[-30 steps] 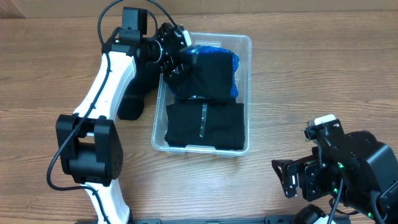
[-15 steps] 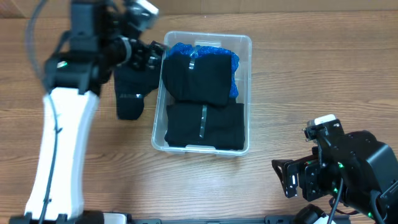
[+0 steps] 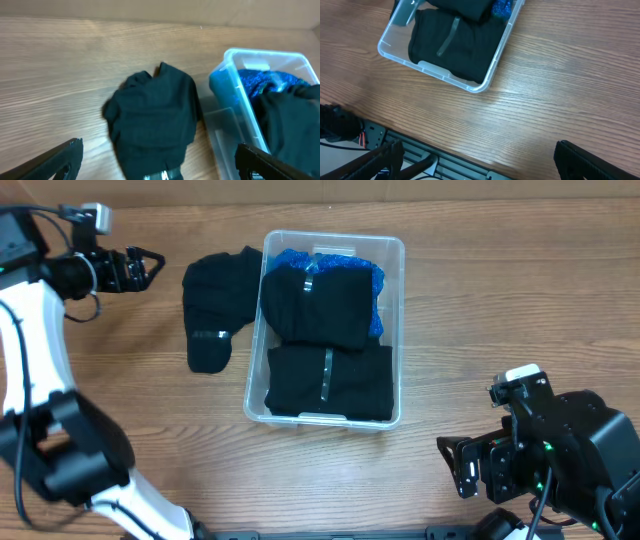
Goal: Pack container
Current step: 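Move the left gripper to the remaining black garment and grasp it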
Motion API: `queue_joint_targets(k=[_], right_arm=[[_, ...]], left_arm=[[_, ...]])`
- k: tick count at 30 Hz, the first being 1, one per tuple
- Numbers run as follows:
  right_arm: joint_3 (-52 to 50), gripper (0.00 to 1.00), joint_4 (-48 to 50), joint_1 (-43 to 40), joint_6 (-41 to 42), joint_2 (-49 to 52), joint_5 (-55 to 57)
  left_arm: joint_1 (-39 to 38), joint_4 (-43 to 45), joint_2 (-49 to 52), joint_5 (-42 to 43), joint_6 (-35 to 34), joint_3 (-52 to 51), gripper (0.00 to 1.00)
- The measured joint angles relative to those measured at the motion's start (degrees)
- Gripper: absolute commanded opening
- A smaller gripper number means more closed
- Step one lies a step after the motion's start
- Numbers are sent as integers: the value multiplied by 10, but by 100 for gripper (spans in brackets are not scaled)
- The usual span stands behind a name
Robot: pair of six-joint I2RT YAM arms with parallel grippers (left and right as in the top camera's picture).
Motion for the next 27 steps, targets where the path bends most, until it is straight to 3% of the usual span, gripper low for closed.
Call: queue_joint_targets(k=[5,9,18,27], right_arm=[[0,100,0,0,0,0,0],[0,100,-1,0,0,0,0],[0,100,0,0,0,0,0],[0,100,0,0,0,0,0]], left_arm=[[-22,71,136,42,10,-2,100],[-52,114,185,0,5,-2,100],[-108,222,205,-91,-42,-2,100],[-107,263,228,-101,-74,-2,100]])
